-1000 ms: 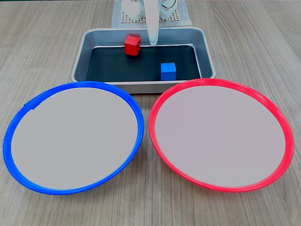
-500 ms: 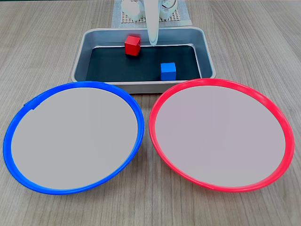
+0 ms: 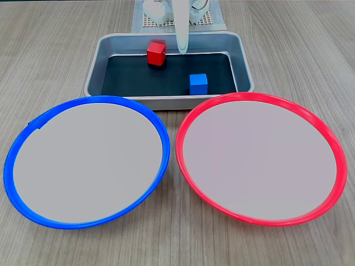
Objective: Move two blocks tray to matching dishes
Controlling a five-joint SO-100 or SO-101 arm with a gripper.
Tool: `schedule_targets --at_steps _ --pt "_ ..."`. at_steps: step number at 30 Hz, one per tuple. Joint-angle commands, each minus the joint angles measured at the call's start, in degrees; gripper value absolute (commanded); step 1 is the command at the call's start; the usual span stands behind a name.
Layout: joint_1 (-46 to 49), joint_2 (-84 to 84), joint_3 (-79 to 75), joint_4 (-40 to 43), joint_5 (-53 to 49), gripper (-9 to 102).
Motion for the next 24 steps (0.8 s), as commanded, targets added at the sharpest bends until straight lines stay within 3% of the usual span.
schedule_targets --at_steps 1,2,5,6,7,8,12,16,18,20,24 --pt "-1.0 1.5 0.1 0.1 -1.5 0" --pt "0.4 1.5 0.1 -0.1 -1.6 0" --pt "1.1 1.5 0.1 0.2 -12.9 20" --pt "2.2 1.5 0.1 0.8 -17.9 24" --pt "2.9 1.4 0.1 3.5 -28.3 36" --pt "4.1 1.4 0.1 5.6 -40.6 34" --pt "5.5 1.4 0.1 8.6 -65.8 19" --pt "7.2 0.4 0.1 8.3 -80.5 12" --pt "8.3 -2.5 0.1 5.4 -85.2 1" --pt "10.3 -7.7 0.1 -2.2 -90.4 10" --pt "13.5 -15.9 0.1 -15.6 -94.7 18"
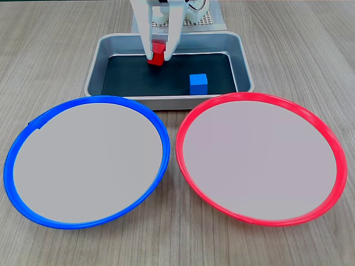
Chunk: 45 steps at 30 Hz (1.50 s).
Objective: Move two blocks tray to matching dishes
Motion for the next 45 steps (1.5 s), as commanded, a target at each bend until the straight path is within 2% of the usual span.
schedule_targets --at_steps 1,5,9,12,15,18,20,23,26,37,41,44,45 --pt "2.6 -3.4 0.1 -8.6 -4.0 18" --pt "5.6 -7.1 0.0 -14.6 -7.5 19" --pt "5.6 -11.2 -1.7 -20.7 -5.9 18" --pt "5.1 -21.4 -12.0 -10.7 -6.3 18" --pt "4.2 -32.1 -28.9 10.6 -7.7 18" --pt "4.0 -39.0 -40.3 27.2 -9.7 18" --pt "4.3 -41.2 -42.7 32.8 -11.3 19" --pt "6.7 -41.7 -41.0 35.8 -16.4 20" --pt "8.6 -42.7 -38.1 34.1 -18.6 20" --pt "9.6 -49.4 -28.4 15.4 -15.0 20" --pt "9.5 -50.2 -26.1 10.9 -14.8 20" --pt "8.4 -50.2 -25.8 9.3 -13.1 2" --pt "7.9 -50.0 -26.1 9.2 -12.9 0"
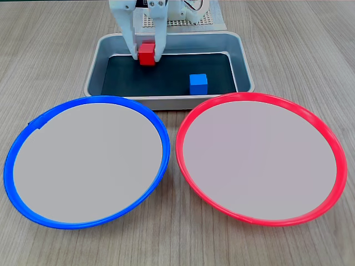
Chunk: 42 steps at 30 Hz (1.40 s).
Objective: Move two blocks tray to matching dishes
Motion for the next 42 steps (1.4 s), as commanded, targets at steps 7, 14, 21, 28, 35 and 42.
schedule_targets --at_steps 7,14,21,28,35,42 --pt "-11.4 -4.7 -19.7 -1.8 22.9 0" --pt "-24.5 -27.2 -50.0 -5.6 45.5 0" --pt "-33.0 -46.0 -47.5 -29.1 44.0 2" --pt "-32.8 -51.2 -45.6 -38.7 41.5 19" --pt "-31.6 -43.9 -45.1 -29.4 39.8 2" --pt "-25.7 -25.2 -45.3 4.0 34.3 0"
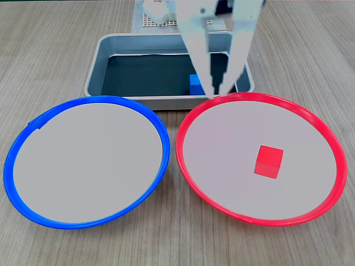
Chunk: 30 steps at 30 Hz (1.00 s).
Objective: Move two blocks tray to matching dishes
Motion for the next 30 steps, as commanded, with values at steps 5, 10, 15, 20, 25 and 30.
schedule_targets --at_steps 5,10,15,20,25,30 --pt "7.9 12.3 2.3 25.9 -9.8 4" --pt "8.8 11.6 15.1 13.5 -13.2 23" --pt "5.4 9.7 17.4 10.9 -13.0 26" --pt "2.3 7.3 17.7 9.4 -11.3 25" --pt "1.8 2.1 16.5 7.0 -11.4 21" --pt "2.0 -0.4 15.1 5.9 -11.2 3"
